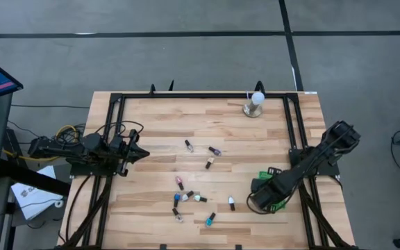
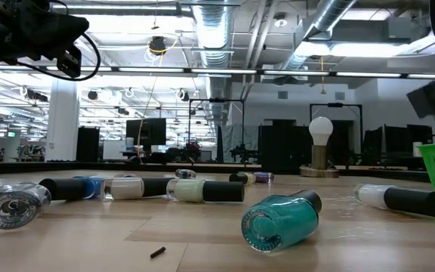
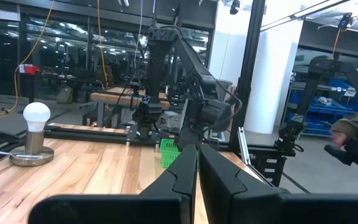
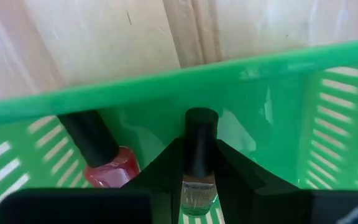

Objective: Pick & Place Nail Polish
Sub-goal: Put the brown nail polish into the green bin, then put the right white nail polish into the green bin

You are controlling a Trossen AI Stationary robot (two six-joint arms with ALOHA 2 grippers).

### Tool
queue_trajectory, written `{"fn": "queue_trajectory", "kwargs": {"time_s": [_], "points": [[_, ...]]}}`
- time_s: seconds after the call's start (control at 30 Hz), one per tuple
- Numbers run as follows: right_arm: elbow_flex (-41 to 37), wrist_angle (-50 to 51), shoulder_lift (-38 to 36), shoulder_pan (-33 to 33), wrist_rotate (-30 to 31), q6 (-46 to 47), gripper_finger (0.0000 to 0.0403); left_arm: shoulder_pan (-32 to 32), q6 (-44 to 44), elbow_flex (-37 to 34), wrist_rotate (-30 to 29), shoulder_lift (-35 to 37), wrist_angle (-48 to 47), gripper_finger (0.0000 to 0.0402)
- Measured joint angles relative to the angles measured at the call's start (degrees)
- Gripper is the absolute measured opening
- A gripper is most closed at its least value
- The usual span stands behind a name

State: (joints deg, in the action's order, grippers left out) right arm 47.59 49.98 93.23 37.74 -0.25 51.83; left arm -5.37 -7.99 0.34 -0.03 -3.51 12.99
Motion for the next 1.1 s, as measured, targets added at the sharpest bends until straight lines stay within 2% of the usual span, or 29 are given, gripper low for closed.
{"fn": "queue_trajectory", "kwargs": {"time_s": [0.37, 0.67, 0.9, 1.1], "points": [[0.0, -1.5, 0.1, 0.0, -0.3, -2.4, 0.0077, 0.0, 0.0, 0.0, 0.0, 0.0, 0.1, 0.0013], [1.8, -0.6, -1.6, -0.2, -0.3, -2.7, 0.015, 0.0, 0.0, 0.0, 0.0, 0.0, 0.2, 0.0013], [5.3, 5.6, -8.3, -3.0, -1.2, 4.3, 0.0201, 0.0, 0.0, 0.0, 0.0, 0.0, 0.4, 0.0013], [11.6, 3.7, -10.5, -8.5, -1.4, 12.1, 0.0213, 0.0, 0.0, 0.0, 0.0, 0.0, 0.5, 0.0013]]}}
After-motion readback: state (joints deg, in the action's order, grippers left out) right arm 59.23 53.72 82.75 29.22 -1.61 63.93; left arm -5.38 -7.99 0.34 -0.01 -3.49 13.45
